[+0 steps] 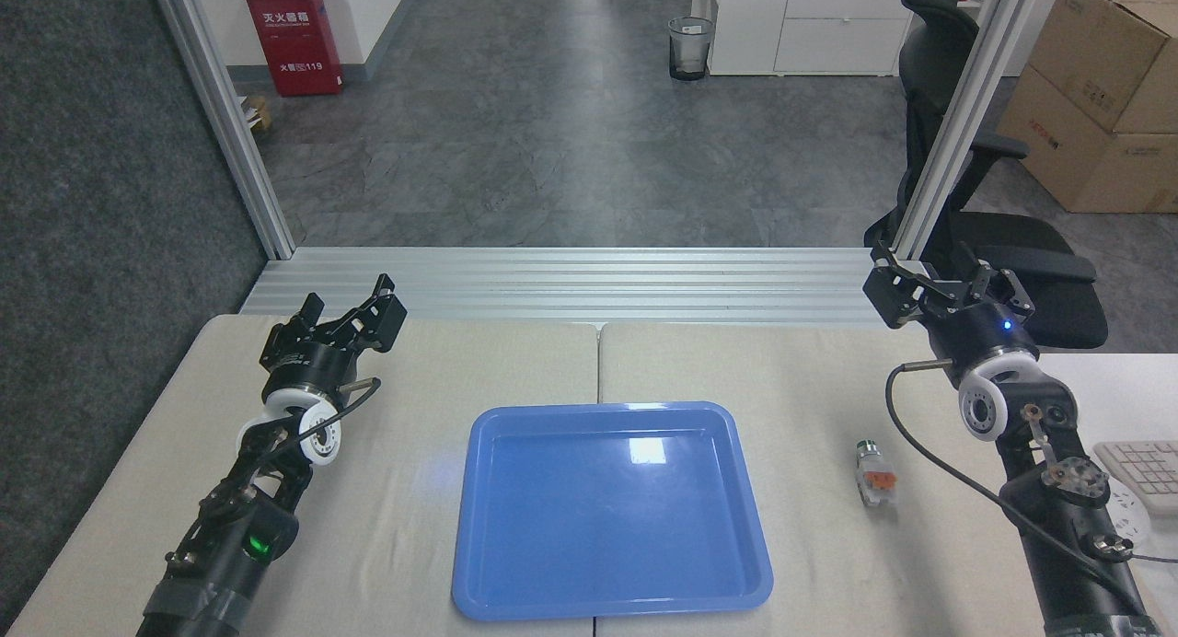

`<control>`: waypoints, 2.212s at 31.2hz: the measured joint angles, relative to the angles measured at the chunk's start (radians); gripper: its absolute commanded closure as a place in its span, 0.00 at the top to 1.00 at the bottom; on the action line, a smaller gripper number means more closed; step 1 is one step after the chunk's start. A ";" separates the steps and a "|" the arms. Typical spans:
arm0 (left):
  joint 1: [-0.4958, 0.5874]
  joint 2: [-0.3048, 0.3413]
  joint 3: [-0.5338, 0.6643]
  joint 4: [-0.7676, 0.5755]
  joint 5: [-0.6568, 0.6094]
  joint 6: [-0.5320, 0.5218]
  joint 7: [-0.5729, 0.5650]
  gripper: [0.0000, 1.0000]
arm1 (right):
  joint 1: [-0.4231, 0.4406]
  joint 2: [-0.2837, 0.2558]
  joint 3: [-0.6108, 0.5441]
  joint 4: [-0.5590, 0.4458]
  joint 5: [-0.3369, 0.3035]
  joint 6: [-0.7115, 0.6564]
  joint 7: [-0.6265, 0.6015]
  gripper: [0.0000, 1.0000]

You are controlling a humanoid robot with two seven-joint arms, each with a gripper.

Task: Pick up switch part and place in tray
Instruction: 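Lower the right gripper onto the small switch part beside the tray, then close the right gripper on the switch part and lift it toward the tray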

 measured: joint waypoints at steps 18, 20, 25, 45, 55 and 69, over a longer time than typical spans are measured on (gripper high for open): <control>0.000 0.000 0.000 0.000 0.000 0.000 0.000 1.00 | 0.057 -0.003 0.006 -0.008 0.000 -0.003 -0.001 0.99; 0.000 0.000 0.000 0.000 0.000 0.000 0.000 1.00 | 0.085 -0.002 0.009 -0.010 0.000 -0.003 -0.001 0.98; 0.000 0.000 0.000 0.000 0.000 0.000 0.000 1.00 | 0.164 0.002 0.015 -0.011 0.001 0.002 -0.001 0.98; 0.000 0.000 0.000 0.000 0.000 -0.001 0.000 1.00 | 0.336 0.012 0.042 0.041 0.006 0.055 0.003 0.78; 0.000 0.000 0.000 0.000 0.000 -0.001 0.000 1.00 | 0.344 0.012 0.080 0.068 0.010 0.062 0.003 0.68; 0.000 0.000 0.000 0.000 0.000 0.000 0.000 1.00 | 0.330 0.017 0.103 0.061 0.005 0.086 -0.007 0.00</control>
